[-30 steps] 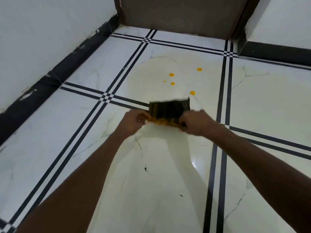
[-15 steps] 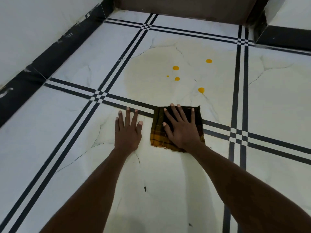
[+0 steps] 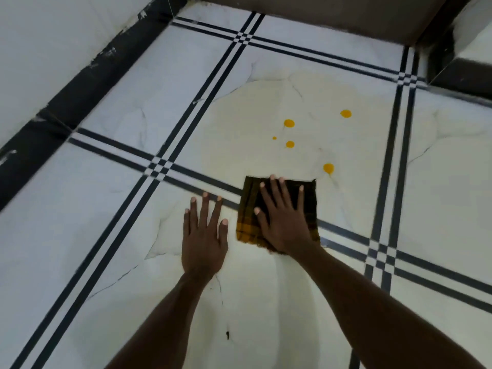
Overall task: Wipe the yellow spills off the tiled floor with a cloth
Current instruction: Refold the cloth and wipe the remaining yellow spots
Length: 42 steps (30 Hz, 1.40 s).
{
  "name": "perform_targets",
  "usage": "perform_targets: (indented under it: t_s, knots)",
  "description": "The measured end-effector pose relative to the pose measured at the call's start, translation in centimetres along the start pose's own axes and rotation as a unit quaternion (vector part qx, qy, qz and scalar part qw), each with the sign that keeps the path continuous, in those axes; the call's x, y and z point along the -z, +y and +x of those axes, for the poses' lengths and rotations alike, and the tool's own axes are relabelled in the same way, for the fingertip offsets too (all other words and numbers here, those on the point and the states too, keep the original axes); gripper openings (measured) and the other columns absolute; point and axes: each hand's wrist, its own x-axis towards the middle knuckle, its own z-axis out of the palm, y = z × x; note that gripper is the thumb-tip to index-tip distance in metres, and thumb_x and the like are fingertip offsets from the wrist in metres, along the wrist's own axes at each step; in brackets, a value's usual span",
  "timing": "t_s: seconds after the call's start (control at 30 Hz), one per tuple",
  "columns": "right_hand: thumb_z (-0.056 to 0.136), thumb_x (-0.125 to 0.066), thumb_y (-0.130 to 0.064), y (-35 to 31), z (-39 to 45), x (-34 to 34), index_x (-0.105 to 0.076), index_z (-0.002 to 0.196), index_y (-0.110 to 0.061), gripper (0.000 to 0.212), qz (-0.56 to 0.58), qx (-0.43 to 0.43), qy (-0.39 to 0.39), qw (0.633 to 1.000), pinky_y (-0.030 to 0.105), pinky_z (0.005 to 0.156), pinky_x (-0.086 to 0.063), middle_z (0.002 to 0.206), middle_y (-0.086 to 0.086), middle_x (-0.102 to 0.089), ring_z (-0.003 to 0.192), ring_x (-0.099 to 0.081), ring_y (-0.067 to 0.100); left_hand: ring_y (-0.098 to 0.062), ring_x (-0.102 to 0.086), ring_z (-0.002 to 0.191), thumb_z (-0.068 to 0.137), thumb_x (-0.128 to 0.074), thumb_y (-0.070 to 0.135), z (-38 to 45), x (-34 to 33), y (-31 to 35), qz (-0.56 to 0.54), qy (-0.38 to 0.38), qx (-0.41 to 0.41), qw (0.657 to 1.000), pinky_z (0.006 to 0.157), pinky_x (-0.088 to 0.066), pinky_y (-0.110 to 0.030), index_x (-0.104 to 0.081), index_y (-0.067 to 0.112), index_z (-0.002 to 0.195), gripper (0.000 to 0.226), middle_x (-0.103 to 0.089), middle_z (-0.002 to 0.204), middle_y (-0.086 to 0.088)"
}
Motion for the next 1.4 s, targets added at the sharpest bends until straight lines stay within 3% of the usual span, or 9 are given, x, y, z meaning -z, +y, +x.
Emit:
perform_targets:
  t_s: [0.3,0.53,0.7,0.8,0.93,1.0,1.17,1.33,1.4]
  knots:
    - [0.107,-0.02,-0.063,1.5,-3.3,1.9,0.003,0.167,-0.032,0.071,0.013,0.02,-0.081,0.996,0.063,0.129,0.003,0.175,-0.003,0.015,0.162,0.019,0.018,-0.03,-0.007,0.163,0.108,-0.036,0.043,0.4,1.2,0.9,-0.042,-0.003,0.002,0.999,0.128,-0.024,-0.053,-0.029,0.024,0.163,0.059,-0.015,0.175,-0.007]
    - [0.106,-0.023,-0.064,1.4,-2.1,2.0,-0.01,0.166,-0.038,0.067,-0.045,0.019,-0.001,0.999,0.068,0.127,-0.003,0.177,0.005,0.004,0.164,0.01,0.025,-0.03,-0.016,0.161,0.107,-0.037,0.045,1.9,0.9,0.7,-0.048,0.026,-0.011,0.998,0.128,-0.024,-0.05,-0.036,0.024,0.161,0.058,-0.025,0.172,-0.008]
    - [0.104,-0.025,-0.065,0.7,2.1,2.1,-0.015,0.166,-0.037,0.068,-0.055,-0.007,0.019,0.998,0.071,0.125,-0.003,0.177,0.011,-0.003,0.164,0.003,0.029,-0.035,-0.046,0.144,0.107,-0.039,0.035,3.5,2.3,-0.3,-0.073,0.045,0.006,0.996,0.119,-0.038,-0.053,-0.049,0.016,0.15,0.048,-0.054,0.153,-0.014]
    - [0.104,-0.021,-0.064,-2.0,6.3,1.4,-0.019,0.166,-0.033,0.069,-0.03,-0.064,0.034,0.997,0.075,0.122,-0.001,0.175,0.016,-0.007,0.163,0.0,0.036,-0.034,-0.04,0.15,0.11,-0.033,0.031,6.7,3.2,-2.0,-0.079,0.066,0.004,0.995,0.124,-0.03,-0.053,-0.047,0.013,0.152,0.048,-0.05,0.157,-0.015]
    - [0.105,-0.022,-0.061,-6.0,3.3,-0.9,-0.021,0.165,-0.036,0.065,-0.028,0.155,0.008,0.988,0.071,0.124,-0.005,0.176,0.01,-0.009,0.164,-0.002,0.03,-0.037,-0.032,0.154,0.107,-0.03,0.03,9.3,2.8,-4.1,-0.096,0.042,-0.012,0.994,0.127,-0.026,-0.053,-0.045,0.011,0.154,0.052,-0.044,0.161,-0.017]
    - [0.107,-0.027,-0.06,-3.7,-1.7,-0.8,-0.017,0.166,-0.038,0.063,-0.032,0.203,-0.004,0.979,0.065,0.128,-0.002,0.177,0.002,-0.007,0.164,0.001,0.023,-0.036,-0.032,0.154,0.109,-0.031,0.03,9.3,2.6,-3.9,-0.097,0.033,-0.037,0.994,0.128,-0.026,-0.051,-0.046,0.012,0.154,0.051,-0.045,0.16,-0.017]
    - [0.107,-0.032,-0.058,9.3,-7.0,3.5,-0.014,0.166,-0.04,0.064,-0.045,0.092,-0.01,0.995,0.063,0.127,-0.013,0.177,-0.005,-0.007,0.164,0.0,0.019,-0.037,-0.027,0.157,0.108,-0.03,0.031,9.4,2.8,-0.2,-0.115,-0.018,-0.055,0.992,0.129,-0.022,-0.052,-0.044,0.012,0.155,0.053,-0.041,0.163,-0.016]
    - [0.106,-0.017,-0.061,14.4,4.5,5.9,-0.017,0.166,-0.033,0.067,-0.021,-0.14,0.077,0.987,0.064,0.129,-0.004,0.177,0.001,-0.01,0.164,-0.003,0.025,-0.038,-0.02,0.159,0.106,-0.027,0.038,15.6,1.0,2.9,-0.108,-0.016,-0.082,0.991,0.129,-0.017,-0.054,-0.036,0.012,0.16,0.06,-0.032,0.168,-0.015]
    - [0.105,-0.017,-0.061,13.4,8.0,5.4,-0.02,0.166,-0.028,0.07,-0.025,-0.148,0.087,0.985,0.063,0.129,-0.002,0.176,0.005,-0.012,0.164,-0.005,0.027,-0.038,-0.014,0.16,0.106,-0.024,0.041,18.1,-0.5,3.7,-0.094,-0.032,-0.066,0.993,0.13,-0.012,-0.054,-0.028,0.012,0.163,0.064,-0.024,0.171,-0.014]
